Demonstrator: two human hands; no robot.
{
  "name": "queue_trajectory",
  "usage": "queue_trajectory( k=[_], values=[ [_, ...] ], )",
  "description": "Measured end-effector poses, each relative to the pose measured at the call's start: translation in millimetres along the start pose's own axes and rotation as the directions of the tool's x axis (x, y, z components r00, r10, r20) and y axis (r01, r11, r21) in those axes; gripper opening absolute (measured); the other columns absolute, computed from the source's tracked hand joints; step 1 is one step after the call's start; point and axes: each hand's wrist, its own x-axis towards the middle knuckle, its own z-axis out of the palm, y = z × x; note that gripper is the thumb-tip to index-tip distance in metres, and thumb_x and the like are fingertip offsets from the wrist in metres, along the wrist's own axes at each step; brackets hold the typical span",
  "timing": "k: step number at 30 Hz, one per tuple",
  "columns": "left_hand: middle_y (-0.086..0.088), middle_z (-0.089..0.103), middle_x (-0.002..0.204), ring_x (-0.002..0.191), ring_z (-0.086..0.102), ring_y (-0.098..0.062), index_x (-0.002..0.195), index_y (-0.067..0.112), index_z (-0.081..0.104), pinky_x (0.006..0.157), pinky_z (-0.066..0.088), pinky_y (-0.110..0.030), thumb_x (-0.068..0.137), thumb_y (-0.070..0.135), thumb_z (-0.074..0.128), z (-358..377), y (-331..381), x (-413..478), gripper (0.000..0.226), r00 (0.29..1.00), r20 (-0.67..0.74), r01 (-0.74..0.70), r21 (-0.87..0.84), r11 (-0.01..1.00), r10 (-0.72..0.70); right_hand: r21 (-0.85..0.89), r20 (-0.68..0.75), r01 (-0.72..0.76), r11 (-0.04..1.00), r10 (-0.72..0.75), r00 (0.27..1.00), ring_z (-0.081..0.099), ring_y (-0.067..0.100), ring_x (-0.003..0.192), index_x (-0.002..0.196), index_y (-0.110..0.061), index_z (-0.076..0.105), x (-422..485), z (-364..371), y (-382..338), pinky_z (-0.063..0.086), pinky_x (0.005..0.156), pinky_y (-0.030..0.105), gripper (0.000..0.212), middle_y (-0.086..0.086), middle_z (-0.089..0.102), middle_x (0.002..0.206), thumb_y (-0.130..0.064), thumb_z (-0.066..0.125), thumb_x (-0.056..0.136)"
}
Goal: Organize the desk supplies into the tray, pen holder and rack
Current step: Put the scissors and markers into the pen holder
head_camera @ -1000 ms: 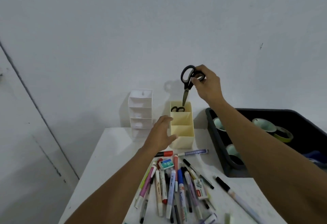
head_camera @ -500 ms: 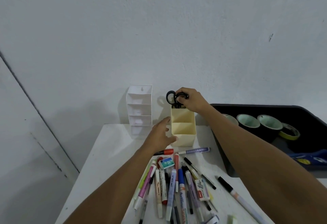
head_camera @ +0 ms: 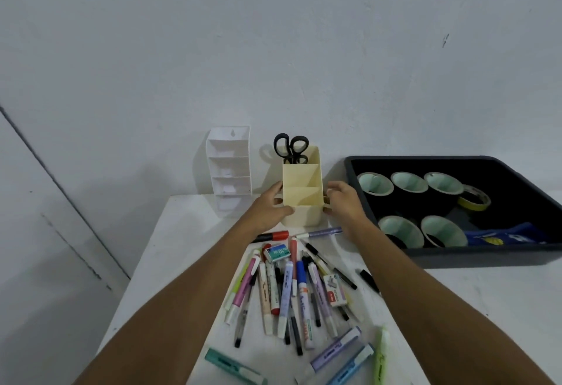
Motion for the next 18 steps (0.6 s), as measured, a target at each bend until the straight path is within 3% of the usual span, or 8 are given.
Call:
queue_trajectory(
  k=[5, 8, 10, 13, 16, 18],
  values=[
    [0.006, 0.041, 0.148, 0.132, 0.043, -0.013, 0.148, 0.024, 0.032, 0.108, 0.039, -0.034, 0.091, 0.017, 0.062, 2, -2, -22, 0.065, 0.998, -0.043, -0.045, 0.139, 0.989, 0.051, -0.074, 0.050, -0.011, 0.997, 0.015, 0.999, 0.052, 0.021, 0.120, 0.132, -0.017, 0.053, -19, -8, 9, 0.045, 0.102, 0.039, 0.039, 0.004, 0.056, 0.131, -0.010, 0.040, 0.096],
    [0.000, 0.046, 0.145, 0.131, 0.044, -0.016, 0.144, 0.017, 0.041, 0.111, 0.037, -0.035, 0.091, 0.017, 0.061, 0, -13, -44, 0.056, 0.987, -0.084, -0.105, 0.281, 0.954, 0.134, -0.248, 0.162, 0.133, 0.960, -0.094, 0.982, 0.050, 0.020, 0.122, 0.138, -0.011, 0.047, -52, -18, 17, 0.039, 0.095, 0.026, 0.040, 0.007, 0.054, 0.133, -0.007, 0.042, 0.099],
    [-0.002, 0.051, 0.138, 0.128, 0.045, -0.018, 0.137, 0.015, 0.049, 0.109, 0.035, -0.031, 0.092, 0.020, 0.061, -1, -19, -61, 0.047, 0.972, -0.063, -0.182, 0.405, 0.896, 0.226, -0.429, 0.263, 0.292, 0.855, -0.191, 0.946, 0.049, 0.022, 0.127, 0.138, -0.011, 0.046, -74, -30, 30, 0.037, 0.098, 0.023, 0.040, 0.008, 0.053, 0.136, -0.010, 0.047, 0.098],
    [-0.003, 0.056, 0.131, 0.123, 0.047, -0.020, 0.127, 0.013, 0.059, 0.106, 0.035, -0.034, 0.090, 0.031, 0.061, -3, -31, -86, 0.041, 0.939, -0.038, -0.260, 0.573, 0.777, 0.342, -0.622, 0.422, 0.491, 0.610, -0.267, 0.866, 0.047, 0.021, 0.127, 0.136, -0.019, 0.050, -105, -54, 56, 0.037, 0.103, 0.030, 0.040, 0.002, 0.053, 0.137, -0.028, 0.052, 0.097],
    [0.002, 0.048, 0.141, 0.133, 0.038, -0.019, 0.132, 0.024, 0.054, 0.111, 0.025, -0.043, 0.090, 0.049, 0.052, -4, -49, -104, 0.049, 0.937, -0.041, -0.193, 0.767, 0.612, 0.347, -0.770, 0.388, 0.499, 0.398, -0.327, 0.861, 0.046, 0.021, 0.126, 0.136, -0.025, 0.048, -133, -73, 79, 0.039, 0.102, 0.038, 0.045, -0.001, 0.051, 0.138, -0.044, 0.048, 0.095],
    [0.003, 0.036, 0.150, 0.140, 0.026, -0.020, 0.138, 0.029, 0.047, 0.114, 0.016, -0.046, 0.090, 0.057, 0.046, -2, -58, -114, 0.056, 0.953, -0.050, -0.128, 0.826, 0.549, 0.298, -0.849, 0.324, 0.418, 0.323, -0.305, 0.895, 0.035, 0.022, 0.136, 0.141, -0.031, 0.039, -147, -76, 90, 0.030, 0.109, 0.044, 0.051, -0.003, 0.041, 0.147, -0.053, 0.043, 0.094]
  ],
)
